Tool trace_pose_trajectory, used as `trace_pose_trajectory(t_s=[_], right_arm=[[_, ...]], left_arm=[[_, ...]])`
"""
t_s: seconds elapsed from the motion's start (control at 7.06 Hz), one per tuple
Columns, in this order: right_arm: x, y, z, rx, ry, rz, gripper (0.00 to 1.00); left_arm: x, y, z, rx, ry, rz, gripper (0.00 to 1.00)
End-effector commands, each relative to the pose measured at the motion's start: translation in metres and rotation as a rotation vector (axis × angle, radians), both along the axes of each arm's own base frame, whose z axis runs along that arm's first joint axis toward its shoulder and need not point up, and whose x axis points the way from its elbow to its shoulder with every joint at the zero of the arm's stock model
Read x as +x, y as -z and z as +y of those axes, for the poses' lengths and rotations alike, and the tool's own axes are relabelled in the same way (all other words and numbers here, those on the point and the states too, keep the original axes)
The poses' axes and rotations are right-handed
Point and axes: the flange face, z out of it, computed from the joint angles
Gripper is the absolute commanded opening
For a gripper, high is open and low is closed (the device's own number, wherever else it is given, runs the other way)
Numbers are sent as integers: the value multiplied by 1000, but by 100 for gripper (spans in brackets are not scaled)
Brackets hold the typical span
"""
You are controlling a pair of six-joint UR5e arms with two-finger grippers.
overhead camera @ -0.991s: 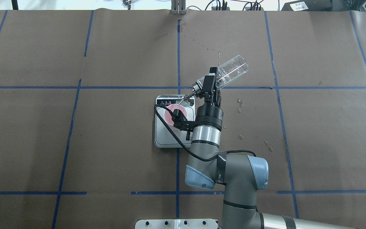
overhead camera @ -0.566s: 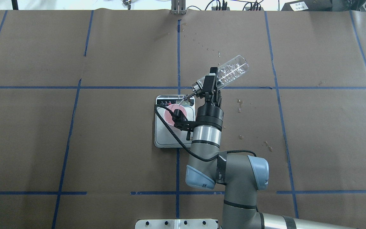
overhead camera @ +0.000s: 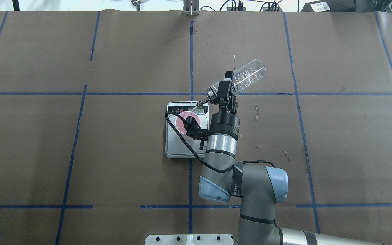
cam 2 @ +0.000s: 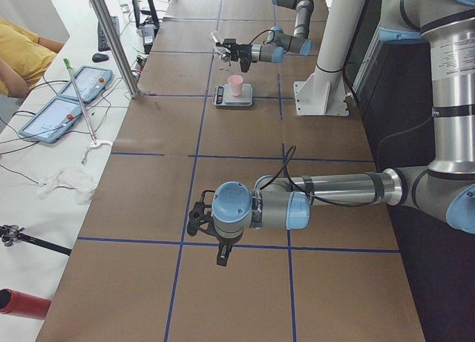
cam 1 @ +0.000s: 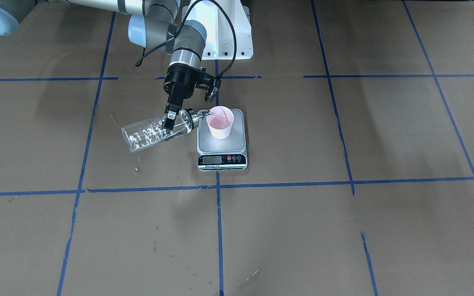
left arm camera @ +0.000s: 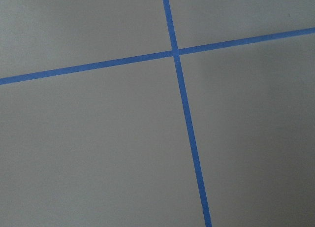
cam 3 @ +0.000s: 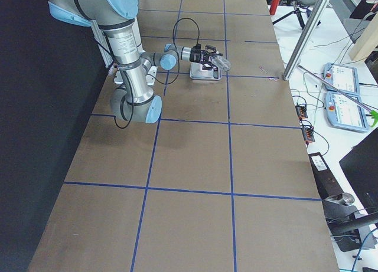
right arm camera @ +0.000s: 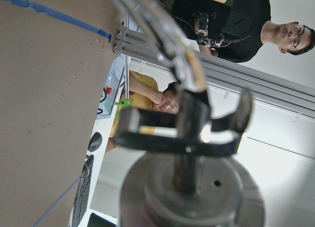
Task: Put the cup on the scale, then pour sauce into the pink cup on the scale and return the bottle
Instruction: 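Tilt the bottle spout down over the pink cup with the right gripper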
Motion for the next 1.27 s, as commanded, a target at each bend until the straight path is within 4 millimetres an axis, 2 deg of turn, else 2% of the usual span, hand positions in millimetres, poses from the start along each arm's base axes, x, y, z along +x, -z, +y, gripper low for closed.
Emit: trace_pose_trajectory(t_s=[0.0, 1.13], right_arm=[[0, 0, 0, 1, 0, -3, 0], [1, 1, 0, 3, -2, -32, 0]], left_arm=[[0, 0, 0, 1, -1, 0, 100], [0, 0, 0, 1, -1, 0, 100]])
